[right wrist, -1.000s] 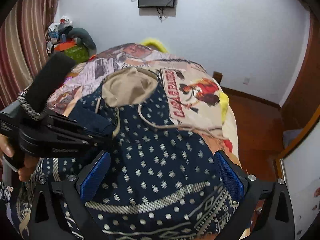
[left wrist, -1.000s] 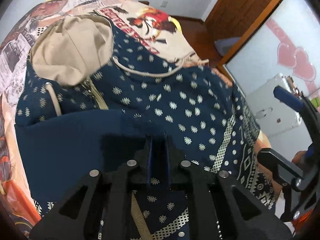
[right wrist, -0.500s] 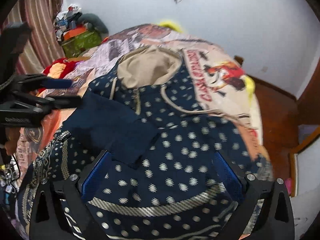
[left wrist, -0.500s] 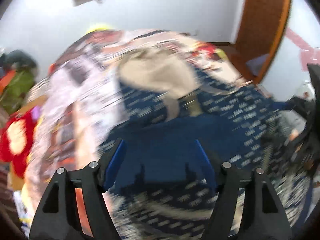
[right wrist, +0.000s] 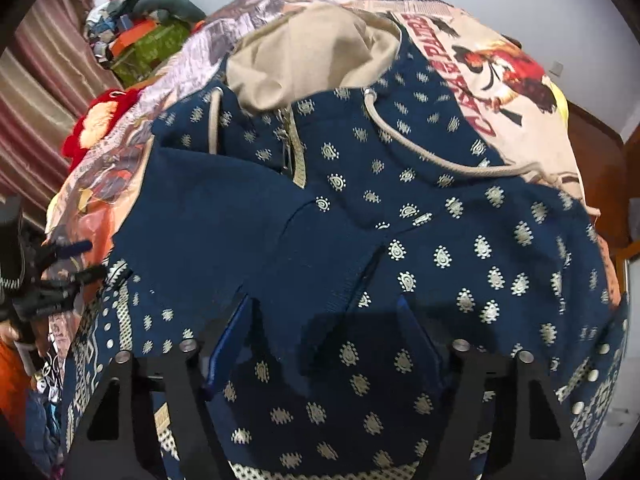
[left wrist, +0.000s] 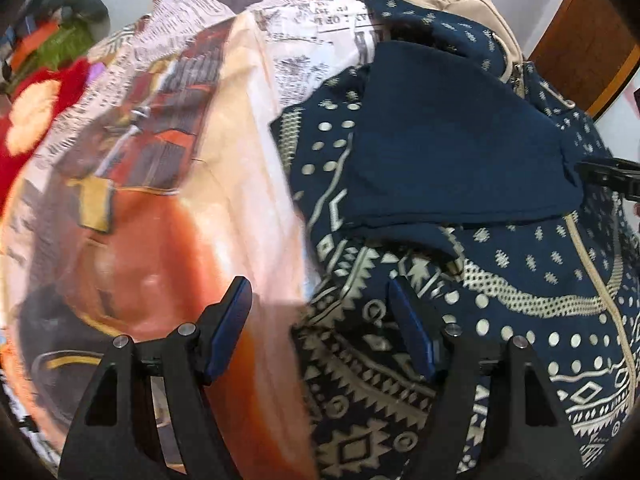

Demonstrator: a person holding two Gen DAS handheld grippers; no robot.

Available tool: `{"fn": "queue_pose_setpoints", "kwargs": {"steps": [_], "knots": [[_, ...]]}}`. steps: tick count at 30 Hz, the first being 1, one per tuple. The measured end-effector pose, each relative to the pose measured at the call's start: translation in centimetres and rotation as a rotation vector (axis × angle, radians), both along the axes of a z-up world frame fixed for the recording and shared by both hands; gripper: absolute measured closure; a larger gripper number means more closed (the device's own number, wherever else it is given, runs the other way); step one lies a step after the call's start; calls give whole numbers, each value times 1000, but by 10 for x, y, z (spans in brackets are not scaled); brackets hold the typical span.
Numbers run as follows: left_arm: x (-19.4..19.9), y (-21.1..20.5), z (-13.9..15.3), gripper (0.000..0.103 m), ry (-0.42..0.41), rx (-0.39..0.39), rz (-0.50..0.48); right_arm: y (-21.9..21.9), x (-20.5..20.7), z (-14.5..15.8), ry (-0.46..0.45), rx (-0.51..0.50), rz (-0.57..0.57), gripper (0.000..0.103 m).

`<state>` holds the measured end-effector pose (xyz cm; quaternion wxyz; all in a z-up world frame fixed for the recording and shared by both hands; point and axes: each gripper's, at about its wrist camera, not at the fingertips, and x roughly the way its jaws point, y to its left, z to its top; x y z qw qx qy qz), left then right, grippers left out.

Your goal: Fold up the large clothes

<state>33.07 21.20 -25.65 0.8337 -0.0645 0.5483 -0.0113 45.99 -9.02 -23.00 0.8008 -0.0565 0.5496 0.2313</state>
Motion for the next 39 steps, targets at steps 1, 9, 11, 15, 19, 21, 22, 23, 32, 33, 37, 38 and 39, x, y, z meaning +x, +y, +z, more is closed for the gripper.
{"fn": "queue_pose_setpoints", "kwargs": {"steps": [1,9,11,15,19,21,22,23,32,33,37,38,39], "knots": [[3,0,-2,33,-7,-12,1,2,0,0,-5,-1,-1,36],[11,-3,8,33,-37,-72,-18,16,1,3,2,38,10,74],[4,-6,10,33,-43,-69,-31,20,-2,6,-25,26,25,79],[-8,-12,16,33,-49,-76,-56,20,-6,15,-69,29,39,85],[-6,-26,8,33,-11,-56,-53,12,-7,29,-105,60,28,89],[-1,-31,5,30,-5,-64,-41,7,-8,37,-119,83,20,90],[1,-33,4,29,-7,-63,-36,4,-9,42,-128,92,15,91],[4,-35,4,29,-7,-63,-33,1,-10,46,-140,99,10,91],[20,-35,-1,18,-18,-8,-5,-25,-11,55,-143,82,-2,90],[21,-33,-1,18,-20,-5,-6,-26,-10,51,-130,78,-2,87],[18,-24,1,18,-22,8,-5,-22,-1,35,-79,82,-32,29],[17,-24,1,18,-24,13,-7,-20,2,33,-98,87,-43,29],[16,-24,1,18,-25,16,-10,-16,5,29,-99,76,-41,29]]}}
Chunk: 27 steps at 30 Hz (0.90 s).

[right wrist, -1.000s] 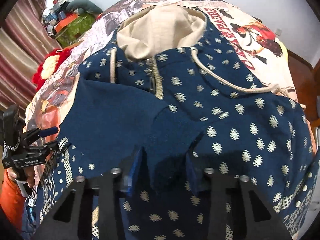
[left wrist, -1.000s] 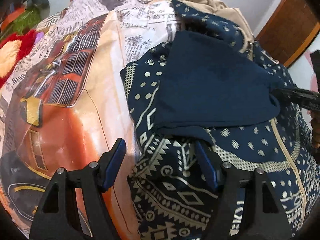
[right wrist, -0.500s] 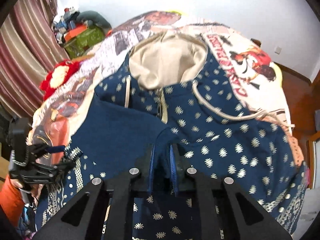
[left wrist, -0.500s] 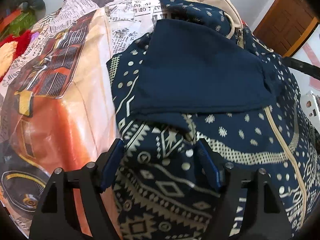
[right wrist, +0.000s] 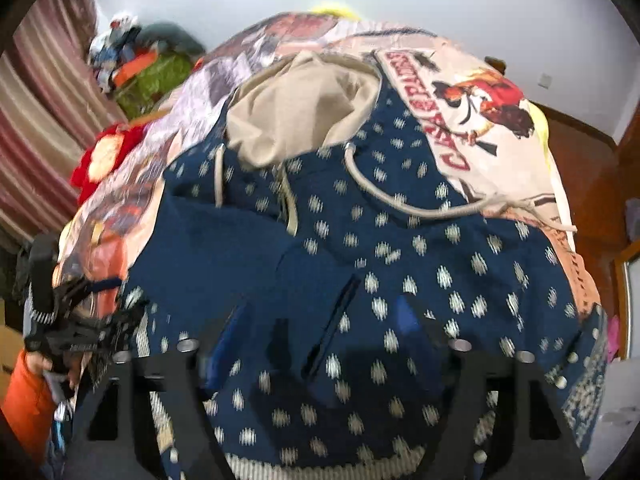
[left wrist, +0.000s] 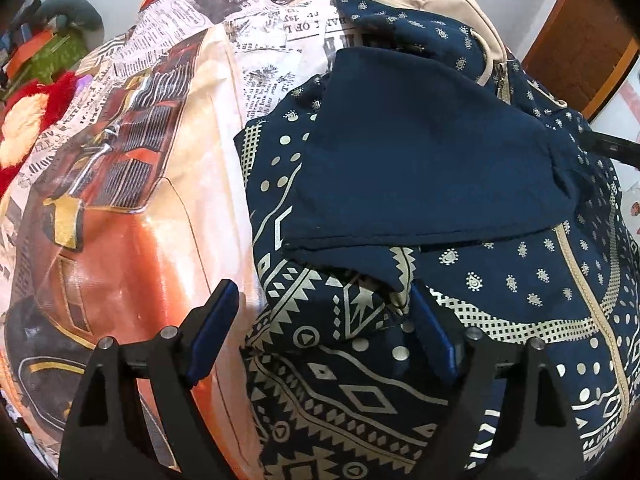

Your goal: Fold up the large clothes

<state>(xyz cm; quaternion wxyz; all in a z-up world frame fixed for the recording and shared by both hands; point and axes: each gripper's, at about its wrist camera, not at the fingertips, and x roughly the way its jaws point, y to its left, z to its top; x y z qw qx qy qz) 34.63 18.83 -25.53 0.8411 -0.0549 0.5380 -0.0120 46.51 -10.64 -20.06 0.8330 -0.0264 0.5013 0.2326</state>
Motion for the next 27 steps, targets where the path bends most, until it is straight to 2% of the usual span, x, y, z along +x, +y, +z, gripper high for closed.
{"fn": "queue_pose_setpoints", "kwargs": {"steps": [4,5,6,8,12,15,22,27], "knots": [[-2,2,-1,18,-3,-5,-4,19,15,-21,45,-43,14,31],[-2,3,-1,18,-5,-5,-4,24,16,-28,61,-54,26,34],[-3,2,-1,18,-9,-3,-5,30,17,-34,67,-79,32,43],[-3,4,-2,18,-15,4,-4,39,13,-38,30,-118,47,48],[-5,9,-5,17,-17,2,15,49,5,-34,28,-101,105,87],[-6,12,-6,17,-17,24,35,55,-3,-27,-21,-130,119,91],[-5,23,-8,16,-17,138,118,38,-19,18,-112,-56,102,93],[-9,39,-5,16,-13,116,184,13,-20,43,-142,-52,67,93]]}}
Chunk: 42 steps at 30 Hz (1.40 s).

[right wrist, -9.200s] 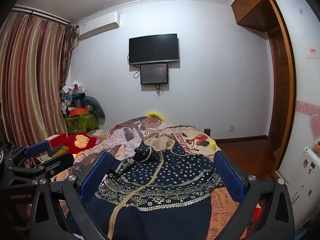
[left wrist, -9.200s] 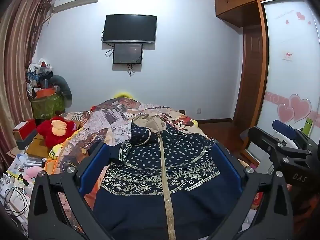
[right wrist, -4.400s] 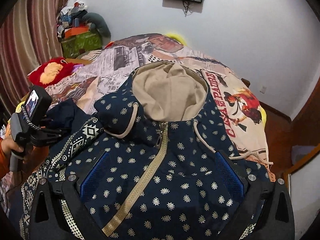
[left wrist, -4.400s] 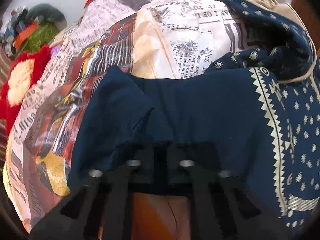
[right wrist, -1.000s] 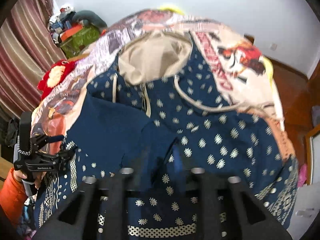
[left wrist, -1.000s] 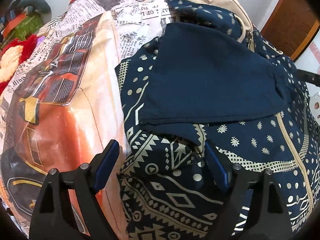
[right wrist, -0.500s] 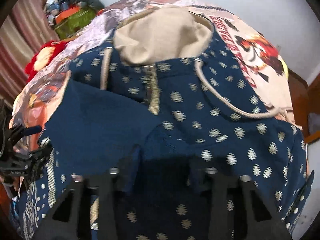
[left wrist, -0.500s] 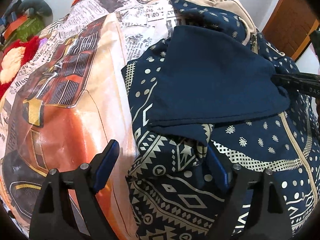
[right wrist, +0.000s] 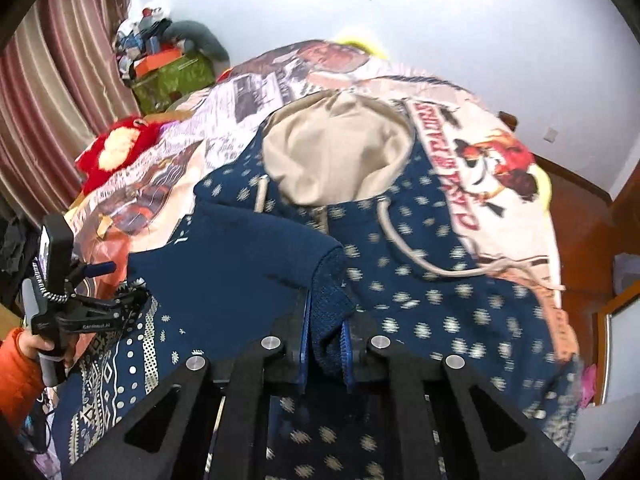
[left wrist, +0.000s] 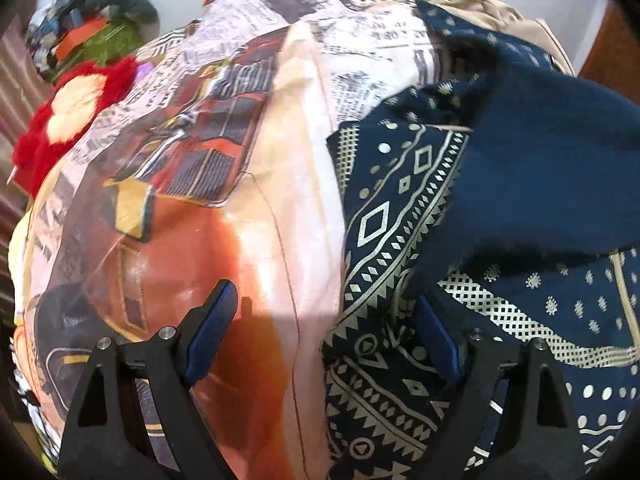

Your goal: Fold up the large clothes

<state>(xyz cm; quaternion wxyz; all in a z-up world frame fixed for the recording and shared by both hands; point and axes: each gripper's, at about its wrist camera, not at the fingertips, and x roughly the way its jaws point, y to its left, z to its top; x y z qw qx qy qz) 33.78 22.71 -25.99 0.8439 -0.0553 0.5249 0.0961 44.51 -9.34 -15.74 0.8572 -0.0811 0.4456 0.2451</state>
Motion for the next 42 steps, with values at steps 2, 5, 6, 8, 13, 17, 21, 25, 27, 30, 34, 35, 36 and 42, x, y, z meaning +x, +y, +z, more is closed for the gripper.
{"fn": "queue_pose_setpoints", "kwargs": {"steps": [2,5,6,8,13,17,21,25,27,30,34,35,36,42], "knots": [[-4,0,5,16,-4,2,-3,-15,1,4,0,-5,-26,93],[-13,-6,12,16,2,-32,-52,-41,7,1,30,0,-77,93],[-15,-9,14,16,7,-46,-70,-49,9,-2,47,5,-93,93],[-22,-14,20,16,10,-65,-105,-63,13,-9,69,-10,-120,93],[-35,-4,40,16,-27,-88,-99,-85,21,-33,132,-41,-166,93],[-32,20,53,16,-61,-141,-31,-96,26,-47,151,-65,-188,93],[-2,39,47,16,-63,-194,12,-98,31,-53,176,-59,-188,93],[38,41,21,16,0,-202,-6,-95,33,-51,195,-92,-154,88],[58,37,6,16,28,-213,-19,-95,34,-49,205,-94,-151,85],[82,33,-10,16,43,-253,-27,-102,35,-43,217,-81,-158,78],[106,28,-27,22,56,-362,-31,-119,32,-32,162,-87,-206,41],[110,26,-29,23,57,-377,-32,-126,31,-28,149,-76,-221,41],[114,22,-30,28,46,-383,-38,-132,31,-26,146,-69,-234,41],[122,-15,-14,89,-2,-313,-107,-174,28,-14,127,-37,-330,40]]}}
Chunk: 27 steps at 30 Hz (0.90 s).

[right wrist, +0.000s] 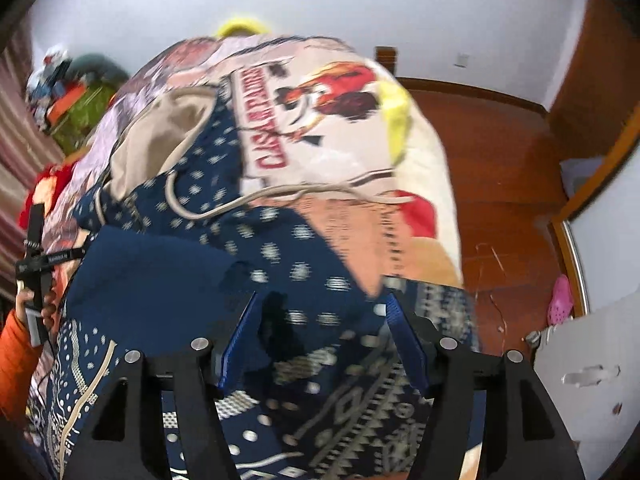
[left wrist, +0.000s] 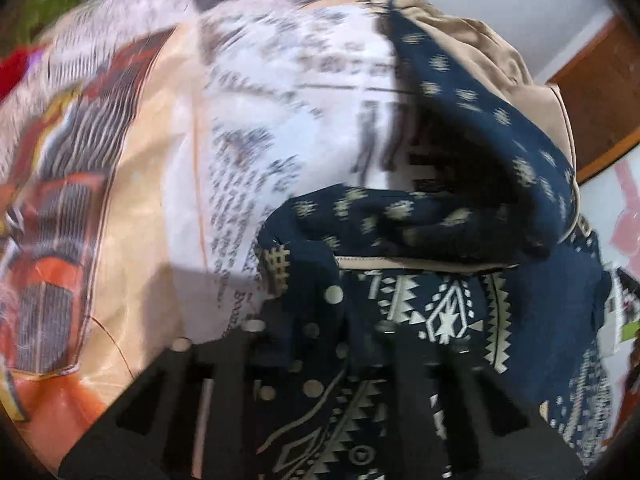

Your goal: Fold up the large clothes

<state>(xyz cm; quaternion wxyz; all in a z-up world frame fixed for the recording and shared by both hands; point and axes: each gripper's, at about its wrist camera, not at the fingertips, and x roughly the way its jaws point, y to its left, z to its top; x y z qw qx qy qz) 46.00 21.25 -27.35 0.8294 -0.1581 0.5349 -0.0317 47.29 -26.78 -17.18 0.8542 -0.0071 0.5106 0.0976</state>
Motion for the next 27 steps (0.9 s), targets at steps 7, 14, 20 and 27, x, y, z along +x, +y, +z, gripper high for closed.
{"fn": "queue_pose_setpoints", "kwargs": {"steps": [7,14,20,27], "knots": [[-16,3,24,92,-35,149,84,-58,-15,4,-21,20,-117,40],[-26,17,32,92,-11,254,110,-131,-47,-11,39,71,-261,40],[-29,12,22,85,18,288,81,-171,-68,-43,139,181,-354,40],[-63,2,66,40,-70,356,55,-173,-72,-83,255,375,-409,40]]}}
